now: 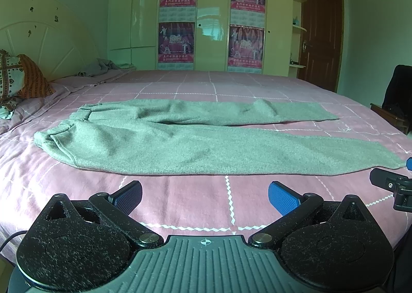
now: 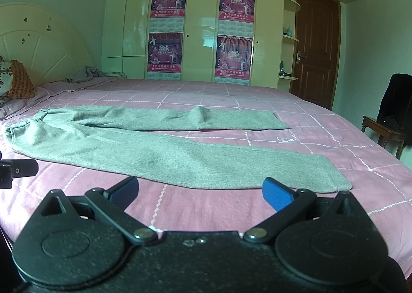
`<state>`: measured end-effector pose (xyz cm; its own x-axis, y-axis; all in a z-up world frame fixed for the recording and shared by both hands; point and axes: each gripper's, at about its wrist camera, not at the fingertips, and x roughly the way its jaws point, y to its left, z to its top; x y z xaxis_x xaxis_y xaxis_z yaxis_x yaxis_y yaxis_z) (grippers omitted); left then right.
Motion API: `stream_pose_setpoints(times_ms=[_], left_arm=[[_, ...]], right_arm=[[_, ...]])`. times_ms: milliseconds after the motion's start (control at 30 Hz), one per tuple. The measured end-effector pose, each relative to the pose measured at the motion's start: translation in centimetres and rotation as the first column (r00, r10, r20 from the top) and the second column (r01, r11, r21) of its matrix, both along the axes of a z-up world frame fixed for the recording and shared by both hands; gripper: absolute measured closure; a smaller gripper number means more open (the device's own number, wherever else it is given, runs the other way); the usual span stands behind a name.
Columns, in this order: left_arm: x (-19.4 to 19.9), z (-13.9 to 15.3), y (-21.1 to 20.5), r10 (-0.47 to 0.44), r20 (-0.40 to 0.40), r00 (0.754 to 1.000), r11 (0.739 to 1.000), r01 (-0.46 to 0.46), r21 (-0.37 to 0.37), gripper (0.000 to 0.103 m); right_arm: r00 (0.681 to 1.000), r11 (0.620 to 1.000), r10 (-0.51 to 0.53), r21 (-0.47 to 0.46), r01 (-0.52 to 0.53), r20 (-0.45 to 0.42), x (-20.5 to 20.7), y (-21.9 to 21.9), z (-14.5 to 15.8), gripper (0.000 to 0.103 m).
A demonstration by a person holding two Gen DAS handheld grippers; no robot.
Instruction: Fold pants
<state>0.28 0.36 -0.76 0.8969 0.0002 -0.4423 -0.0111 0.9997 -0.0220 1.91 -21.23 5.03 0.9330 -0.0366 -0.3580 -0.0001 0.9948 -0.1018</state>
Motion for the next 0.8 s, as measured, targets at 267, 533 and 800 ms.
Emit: stream_pose_setpoints(times_ms=[267,533,800], left_arm=[[0.2,-0.3,0.1,0.006,-0.014,1.0,1.0,-0.006,-0.004,0.0],[1.2,-0.2,1.1,0.008,-0.046,0.999,1.0,-0.009,-0.025,0.0],[7.0,3.4,5.5,-0.013,0.048,0.999,1.0,0.014,-0.023,0.0]], right_arm=[[1.0,1.0,0.0,0.0,0.0,0.0,0.0,0.0,0.0,0.0],[1.0,1.0,-0.009,0.009,0.009,0.002,0.3,-0.3,0.2,0.0],[0.994,0.984,0.113,0.14,-0.112,0.005,5.1,-1.7,1.7,0.0]])
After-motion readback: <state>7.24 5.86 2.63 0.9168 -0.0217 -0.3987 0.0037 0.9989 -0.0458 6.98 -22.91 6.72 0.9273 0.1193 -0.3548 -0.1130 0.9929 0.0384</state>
